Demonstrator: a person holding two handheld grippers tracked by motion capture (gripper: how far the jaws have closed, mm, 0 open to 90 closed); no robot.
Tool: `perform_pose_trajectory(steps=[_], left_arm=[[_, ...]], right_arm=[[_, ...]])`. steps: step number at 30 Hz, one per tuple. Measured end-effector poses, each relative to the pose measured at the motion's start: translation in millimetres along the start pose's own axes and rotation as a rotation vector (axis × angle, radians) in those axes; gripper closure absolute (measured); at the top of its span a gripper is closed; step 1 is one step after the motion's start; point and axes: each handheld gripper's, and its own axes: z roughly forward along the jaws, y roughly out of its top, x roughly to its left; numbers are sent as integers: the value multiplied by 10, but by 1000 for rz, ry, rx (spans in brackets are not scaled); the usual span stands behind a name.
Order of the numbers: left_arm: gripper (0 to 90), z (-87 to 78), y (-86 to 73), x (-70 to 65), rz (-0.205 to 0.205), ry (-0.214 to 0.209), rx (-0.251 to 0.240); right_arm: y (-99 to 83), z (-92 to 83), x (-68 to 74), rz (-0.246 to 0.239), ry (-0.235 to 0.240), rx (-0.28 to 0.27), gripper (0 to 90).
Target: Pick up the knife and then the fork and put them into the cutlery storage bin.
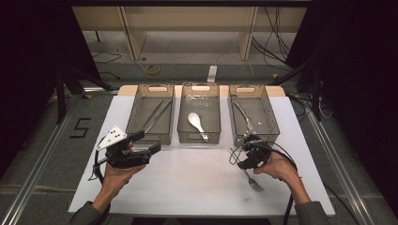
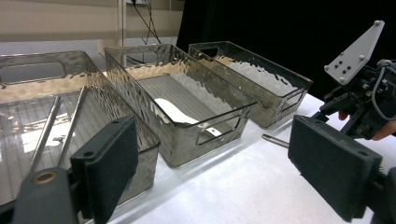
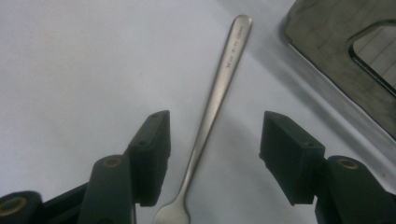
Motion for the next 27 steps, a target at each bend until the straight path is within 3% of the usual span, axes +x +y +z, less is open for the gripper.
perform_pose_trajectory(steps=[13,27], left_arm=[[156,6,-2,-15,3,-1,1],[156,9,-2,-18,5,-2,3]], right_arm=[[-47,74,-18,-2,-14,53,506],[-72,153,25,-32,13,99,649]])
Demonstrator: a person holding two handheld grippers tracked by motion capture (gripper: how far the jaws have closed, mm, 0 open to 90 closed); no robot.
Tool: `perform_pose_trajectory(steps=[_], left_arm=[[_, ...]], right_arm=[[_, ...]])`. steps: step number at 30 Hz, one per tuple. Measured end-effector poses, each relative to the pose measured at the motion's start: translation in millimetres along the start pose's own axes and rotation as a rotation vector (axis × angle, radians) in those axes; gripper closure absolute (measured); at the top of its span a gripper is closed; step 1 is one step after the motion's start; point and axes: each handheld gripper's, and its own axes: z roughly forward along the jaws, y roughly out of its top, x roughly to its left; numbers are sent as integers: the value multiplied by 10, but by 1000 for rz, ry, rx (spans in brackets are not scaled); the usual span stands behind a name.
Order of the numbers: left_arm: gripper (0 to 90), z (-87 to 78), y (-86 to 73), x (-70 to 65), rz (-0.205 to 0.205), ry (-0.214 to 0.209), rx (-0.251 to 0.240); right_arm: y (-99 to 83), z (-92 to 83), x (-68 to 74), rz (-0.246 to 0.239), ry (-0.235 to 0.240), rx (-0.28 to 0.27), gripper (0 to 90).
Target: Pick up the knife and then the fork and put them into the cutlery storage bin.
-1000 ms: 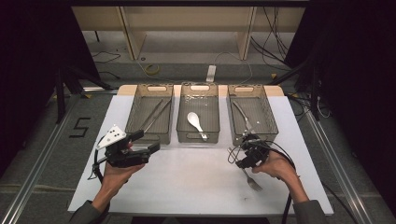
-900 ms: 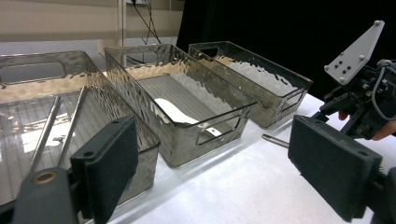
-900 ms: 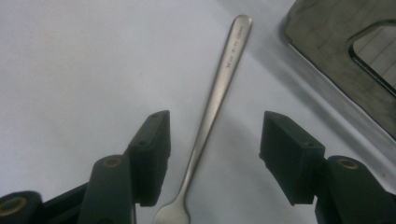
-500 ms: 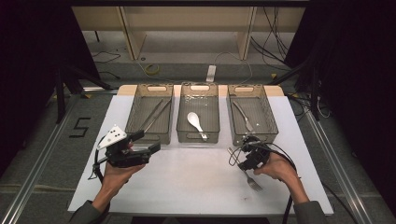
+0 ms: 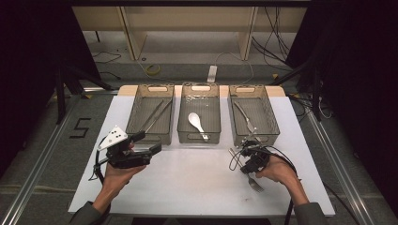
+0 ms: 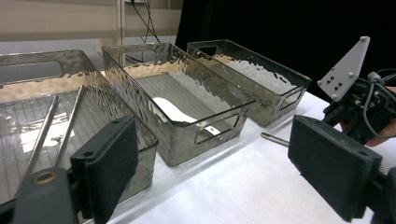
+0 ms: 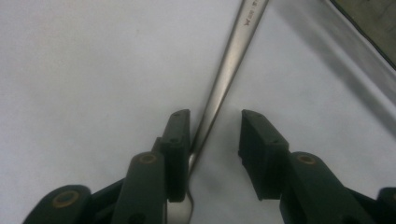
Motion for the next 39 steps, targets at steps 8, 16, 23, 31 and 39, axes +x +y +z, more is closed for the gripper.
perform_pose_trajectory(steps=[8,16,23,31,39], left_arm=[[157,-2,-1,1,-2,1,0],[156,-2,-2,0,-4,1,1],[156,-3,-2,1,0,3,3],[157,-7,-3,9,-5,4,0],[157,-2,-4,3,-4,2,1]], right_arm=[[-11,13,14,-20,17,-3,698],[-16,16,15,-18,14,0,718],[-14,20,46,-34,1,2,750],[-10,23,62,-35,-6,6,769],[-6,26,75,-62,5,12,844]])
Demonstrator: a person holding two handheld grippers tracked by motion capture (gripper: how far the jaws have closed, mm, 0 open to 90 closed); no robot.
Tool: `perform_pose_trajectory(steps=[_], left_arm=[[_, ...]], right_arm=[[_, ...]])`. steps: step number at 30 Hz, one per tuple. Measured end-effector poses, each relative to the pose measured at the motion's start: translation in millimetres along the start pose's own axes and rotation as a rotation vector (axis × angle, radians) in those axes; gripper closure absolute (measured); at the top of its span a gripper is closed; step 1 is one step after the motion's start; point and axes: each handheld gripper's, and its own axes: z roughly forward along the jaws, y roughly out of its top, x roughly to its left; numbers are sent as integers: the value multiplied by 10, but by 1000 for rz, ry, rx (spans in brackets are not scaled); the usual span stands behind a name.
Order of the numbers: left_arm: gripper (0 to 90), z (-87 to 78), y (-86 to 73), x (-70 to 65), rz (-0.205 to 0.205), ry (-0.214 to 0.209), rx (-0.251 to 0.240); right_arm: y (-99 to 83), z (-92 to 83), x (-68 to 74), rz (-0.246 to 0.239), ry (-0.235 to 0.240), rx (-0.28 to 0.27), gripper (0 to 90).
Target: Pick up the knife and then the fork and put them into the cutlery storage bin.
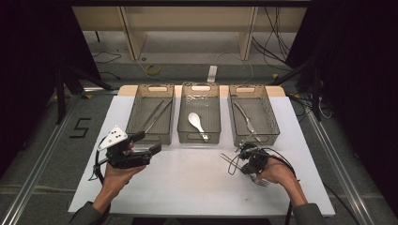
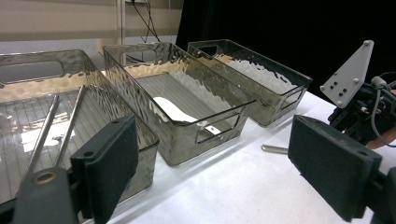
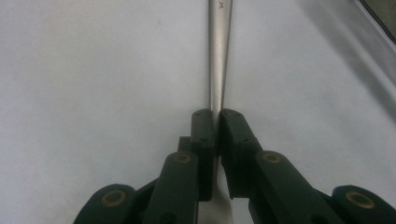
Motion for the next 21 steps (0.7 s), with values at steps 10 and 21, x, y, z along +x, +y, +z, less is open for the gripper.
perform_pose_trajectory(steps=[10,21], left_arm=[[157,1,2,-2,5,1,-1],[157,-5,3,0,5,4,-3]], right_arm=[[10,-7,27,-53,-25,-2,849],[-17,-90,-25,-63,-65,-55,851]])
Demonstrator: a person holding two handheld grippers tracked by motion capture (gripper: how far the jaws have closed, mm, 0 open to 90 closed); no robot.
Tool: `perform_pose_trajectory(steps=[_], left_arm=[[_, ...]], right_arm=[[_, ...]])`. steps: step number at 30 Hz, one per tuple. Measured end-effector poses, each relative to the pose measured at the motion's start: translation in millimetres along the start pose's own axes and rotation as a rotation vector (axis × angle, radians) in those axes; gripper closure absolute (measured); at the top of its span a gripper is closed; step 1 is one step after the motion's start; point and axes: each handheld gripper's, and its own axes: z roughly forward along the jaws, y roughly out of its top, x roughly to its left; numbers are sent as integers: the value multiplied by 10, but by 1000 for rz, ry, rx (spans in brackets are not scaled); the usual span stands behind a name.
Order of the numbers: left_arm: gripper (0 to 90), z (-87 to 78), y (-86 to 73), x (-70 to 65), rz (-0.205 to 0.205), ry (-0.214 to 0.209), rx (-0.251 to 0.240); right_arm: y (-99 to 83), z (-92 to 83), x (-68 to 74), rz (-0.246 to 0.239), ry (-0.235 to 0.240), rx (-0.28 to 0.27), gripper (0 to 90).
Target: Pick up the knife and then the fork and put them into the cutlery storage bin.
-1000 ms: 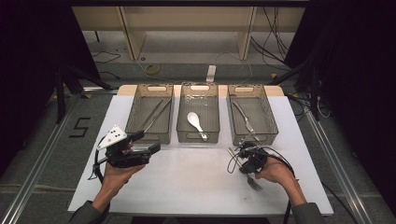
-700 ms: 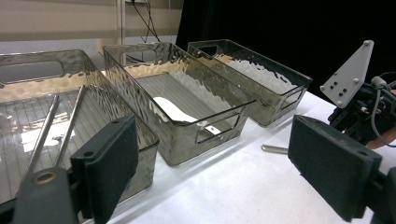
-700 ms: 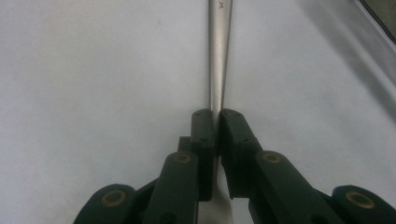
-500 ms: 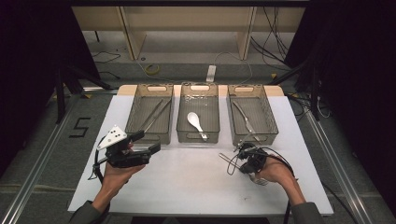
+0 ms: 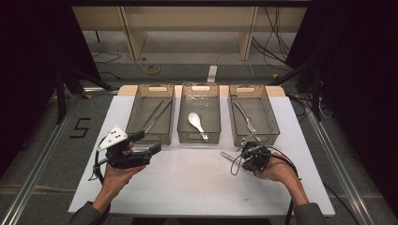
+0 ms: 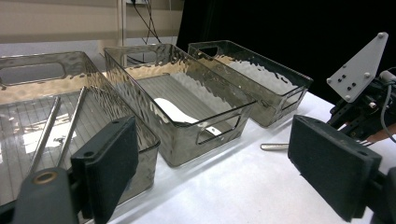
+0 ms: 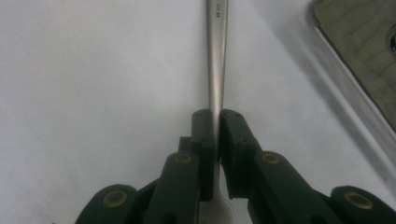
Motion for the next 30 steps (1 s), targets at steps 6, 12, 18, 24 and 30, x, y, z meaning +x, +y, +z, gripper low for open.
perform_pose_trajectory(steps=[6,12,18,24,30], left_arm=[[158,1,-1,1,0,0,1],[157,0,0,0,1,0,1],[158,1,0,0,1,0,1],[157,2,0,0,1,0,1],[158,0,0,1,0,2,1]], right_arm=[[-16,-42,-28,13,7,-22,851],[-29,-73,-49,28,8,-35,851],[-46,-109,-79,46,11,-54,851],[-76,-194,-129,67,11,-87,851],[-105,-351,-167,80,14,-140,851]])
